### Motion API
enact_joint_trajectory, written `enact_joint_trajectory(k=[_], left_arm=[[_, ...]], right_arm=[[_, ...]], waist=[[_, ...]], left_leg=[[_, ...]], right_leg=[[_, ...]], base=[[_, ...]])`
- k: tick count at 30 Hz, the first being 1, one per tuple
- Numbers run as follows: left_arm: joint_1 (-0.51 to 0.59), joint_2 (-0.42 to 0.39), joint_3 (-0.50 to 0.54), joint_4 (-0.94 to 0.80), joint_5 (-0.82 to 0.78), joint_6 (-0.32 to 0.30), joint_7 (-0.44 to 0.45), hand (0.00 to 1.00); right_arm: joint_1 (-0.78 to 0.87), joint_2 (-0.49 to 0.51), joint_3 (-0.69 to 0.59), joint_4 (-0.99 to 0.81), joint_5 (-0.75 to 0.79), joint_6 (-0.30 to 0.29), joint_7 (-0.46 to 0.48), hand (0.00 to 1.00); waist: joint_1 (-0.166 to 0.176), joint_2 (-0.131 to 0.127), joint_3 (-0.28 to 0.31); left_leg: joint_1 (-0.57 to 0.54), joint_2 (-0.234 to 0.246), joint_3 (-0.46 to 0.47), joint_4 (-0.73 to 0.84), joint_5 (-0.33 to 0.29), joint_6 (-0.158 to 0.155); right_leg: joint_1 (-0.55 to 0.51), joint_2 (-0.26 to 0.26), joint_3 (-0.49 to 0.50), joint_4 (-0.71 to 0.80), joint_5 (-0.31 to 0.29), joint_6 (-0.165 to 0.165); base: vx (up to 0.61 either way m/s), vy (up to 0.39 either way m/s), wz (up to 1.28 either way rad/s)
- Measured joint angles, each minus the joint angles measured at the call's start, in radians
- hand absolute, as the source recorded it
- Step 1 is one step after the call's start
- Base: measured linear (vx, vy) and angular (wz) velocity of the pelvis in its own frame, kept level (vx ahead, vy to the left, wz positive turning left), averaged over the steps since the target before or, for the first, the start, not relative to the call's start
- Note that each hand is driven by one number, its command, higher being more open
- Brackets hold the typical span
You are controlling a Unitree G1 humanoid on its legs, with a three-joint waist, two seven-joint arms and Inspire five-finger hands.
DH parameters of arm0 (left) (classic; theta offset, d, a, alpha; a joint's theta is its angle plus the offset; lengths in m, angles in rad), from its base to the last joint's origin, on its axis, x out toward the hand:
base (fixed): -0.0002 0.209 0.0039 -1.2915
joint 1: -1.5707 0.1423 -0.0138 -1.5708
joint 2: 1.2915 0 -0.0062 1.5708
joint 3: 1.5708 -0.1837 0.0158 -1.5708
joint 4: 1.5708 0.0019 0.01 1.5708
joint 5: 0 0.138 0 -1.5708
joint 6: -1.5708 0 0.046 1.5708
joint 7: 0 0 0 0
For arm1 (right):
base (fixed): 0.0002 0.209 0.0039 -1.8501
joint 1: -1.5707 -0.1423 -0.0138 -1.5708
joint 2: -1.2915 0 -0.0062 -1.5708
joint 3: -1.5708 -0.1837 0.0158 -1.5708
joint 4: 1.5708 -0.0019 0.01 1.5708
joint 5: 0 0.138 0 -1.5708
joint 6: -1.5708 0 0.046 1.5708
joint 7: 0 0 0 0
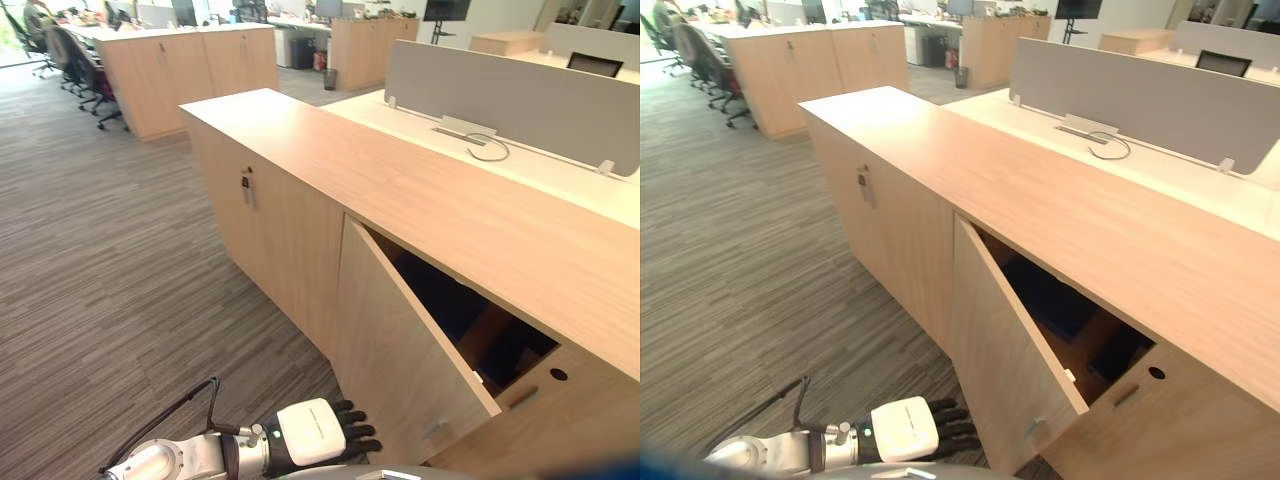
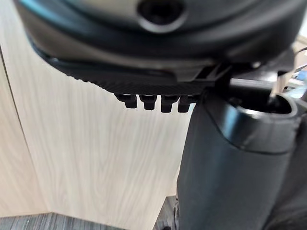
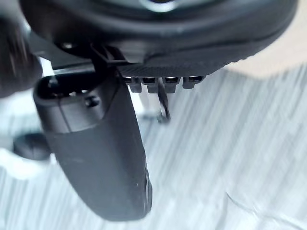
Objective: Walk over to the cabinet, pick up the folder, carry it to the office cabinet, place the folder inside the office cabinet, then close the office cabinet door
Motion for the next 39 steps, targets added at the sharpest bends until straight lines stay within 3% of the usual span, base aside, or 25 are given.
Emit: enact_joint_trajectory(k=[1,4,6,8,9,11,17,23,29,33,36,39], left_arm=[[-0.012,-0.007,0.024,0.037,0.0,0.006,0.0,1.0],[-0.013,-0.019,0.068,0.071,0.004,0.007,0.001,1.0],[-0.011,-0.073,0.109,0.132,0.025,0.02,0.001,1.0],[-0.015,-0.094,0.108,0.164,0.031,0.019,0.001,1.0],[-0.023,-0.105,0.099,0.189,0.031,0.018,0.001,1.0],[-0.041,-0.138,0.097,0.247,0.037,0.015,0.001,1.0],[-0.08,-0.18,0.047,0.354,0.058,0.015,0.002,1.0],[-0.153,-0.24,0.008,0.437,0.06,0.017,0.002,1.0],[-0.201,-0.276,-0.014,0.49,0.06,0.02,0.01,1.0],[-0.219,-0.285,-0.011,0.551,0.061,0.023,0.014,1.0],[-0.223,-0.286,0.001,0.602,0.067,0.043,0.014,1.0],[-0.223,-0.301,0.033,0.646,0.076,0.058,0.015,1.0]], right_arm=[[0.022,0.003,0.081,0.004,0.002,-0.023,0.025,1.0],[0.032,0.004,0.149,0.003,0.0,-0.047,0.034,1.0],[0.03,0.016,0.194,0.011,-0.024,-0.05,0.065,1.0],[0.03,0.041,0.218,0.02,-0.033,-0.041,0.076,1.0],[0.031,0.063,0.23,0.02,-0.031,-0.04,0.086,1.0],[0.025,0.086,0.267,0.014,0.015,-0.042,0.102,1.0],[0.007,0.082,0.273,0.003,0.129,-0.052,0.101,1.0],[-0.008,0.024,0.238,0.005,0.122,-0.044,0.043,1.0],[-0.012,0.0,0.2,0.008,0.121,-0.039,0.009,1.0],[-0.022,-0.001,0.193,0.008,0.123,-0.035,0.002,1.0],[-0.026,0.0,0.193,0.009,0.13,-0.033,-0.005,1.0],[-0.027,0.001,0.198,0.021,0.158,-0.032,-0.006,1.0]], waist=[[-0.016,0.026,0.042],[-0.034,0.04,0.065],[-0.037,0.044,0.067],[-0.052,0.039,0.064],[-0.059,0.028,0.057],[-0.06,0.022,0.052],[-0.069,0.023,0.039],[-0.104,0.045,0.031],[-0.128,0.078,0.029],[-0.135,0.084,0.029],[-0.14,0.093,0.034],[-0.141,0.101,0.043]], left_leg=[[0.0,0.039,0.037,0.038,-0.025,-0.009],[-0.006,0.067,0.101,0.068,-0.053,-0.024],[-0.008,0.089,0.199,0.099,-0.071,-0.025],[0.005,0.1,0.238,0.113,-0.08,-0.033],[0.006,0.107,0.248,0.122,-0.082,-0.037],[0.002,0.119,0.264,0.129,-0.08,-0.04],[0.005,0.176,0.3,0.137,-0.077,-0.08],[0.033,0.2,0.347,0.139,-0.088,-0.111],[0.065,0.217,0.4,0.138,-0.091,-0.131],[0.086,0.238,0.443,0.148,-0.096,-0.149],[0.084,0.314,0.475,0.264,-0.14,-0.17],[0.076,0.405,0.469,0.424,-0.162,-0.161]], right_leg=[[-0.004,0.024,-0.067,-0.003,0.033,-0.05],[-0.022,0.035,-0.114,-0.021,0.045,-0.072],[-0.043,0.016,-0.229,-0.01,0.004,-0.115],[-0.044,0.0,-0.275,0.009,-0.002,-0.091],[-0.05,0.007,-0.272,0.005,0.005,-0.055],[-0.053,0.039,-0.255,-0.032,0.025,-0.007],[-0.056,0.156,-0.117,-0.209,0.125,-0.04],[-0.054,0.212,-0.006,-0.298,0.187,-0.061],[-0.058,0.238,0.053,-0.302,0.188,-0.063],[-0.058,0.258,0.091,-0.302,0.191,-0.071],[-0.051,0.298,0.129,-0.302,0.186,-0.093],[-0.025,0.336,0.162,-0.299,0.179,-0.116]], base=[[0.05,-0.067,-0.66],[0.03,-0.042,-0.92],[0.04,-0.068,-1.12],[0.05,-0.046,-0.73],[0.05,-0.06,-0.53],[0.04,-0.097,-0.49],[0.02,-0.093,-0.72],[-0.01,-0.051,-0.62],[-0.02,-0.01,-0.3],[0.01,-0.019,-0.34],[0.05,-0.039,-0.4],[0.09,-0.066,-0.43]])
